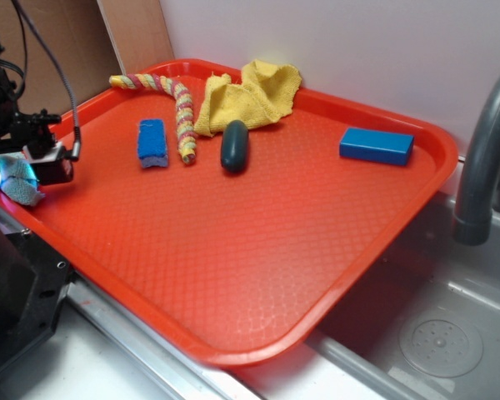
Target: Grab the blue cloth.
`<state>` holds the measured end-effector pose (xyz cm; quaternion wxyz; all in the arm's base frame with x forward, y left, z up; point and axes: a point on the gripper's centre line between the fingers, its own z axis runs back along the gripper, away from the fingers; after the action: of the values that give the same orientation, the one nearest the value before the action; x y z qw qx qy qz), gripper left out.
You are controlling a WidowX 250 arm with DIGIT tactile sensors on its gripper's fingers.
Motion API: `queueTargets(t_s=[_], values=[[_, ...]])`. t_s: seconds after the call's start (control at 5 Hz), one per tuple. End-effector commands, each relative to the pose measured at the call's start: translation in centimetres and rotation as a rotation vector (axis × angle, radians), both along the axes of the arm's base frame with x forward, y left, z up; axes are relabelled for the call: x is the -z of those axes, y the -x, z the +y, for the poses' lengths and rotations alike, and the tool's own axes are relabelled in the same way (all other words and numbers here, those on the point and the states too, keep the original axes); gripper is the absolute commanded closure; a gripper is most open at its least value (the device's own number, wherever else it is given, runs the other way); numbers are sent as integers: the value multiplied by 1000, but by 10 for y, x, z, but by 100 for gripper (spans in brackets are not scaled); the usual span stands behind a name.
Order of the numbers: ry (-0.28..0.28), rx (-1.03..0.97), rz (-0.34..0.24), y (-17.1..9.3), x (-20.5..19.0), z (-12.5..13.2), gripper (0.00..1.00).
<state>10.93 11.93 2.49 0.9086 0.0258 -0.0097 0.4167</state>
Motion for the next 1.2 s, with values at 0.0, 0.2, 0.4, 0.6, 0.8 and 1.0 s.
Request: queueTargets(t_s=[0.0,0.2,0.4,0.6,0.8,1.0], values=[[21,71,57,14,8,-6,100],[37,167,50,23,6,-4,100],[-18,359,-22,-5,-42,-20,100],[7,575,-99,-22,-94,-39,100],[33,824,-93,-53,-136,-69,100],[35,957,-95,-71,-163,-99,100]])
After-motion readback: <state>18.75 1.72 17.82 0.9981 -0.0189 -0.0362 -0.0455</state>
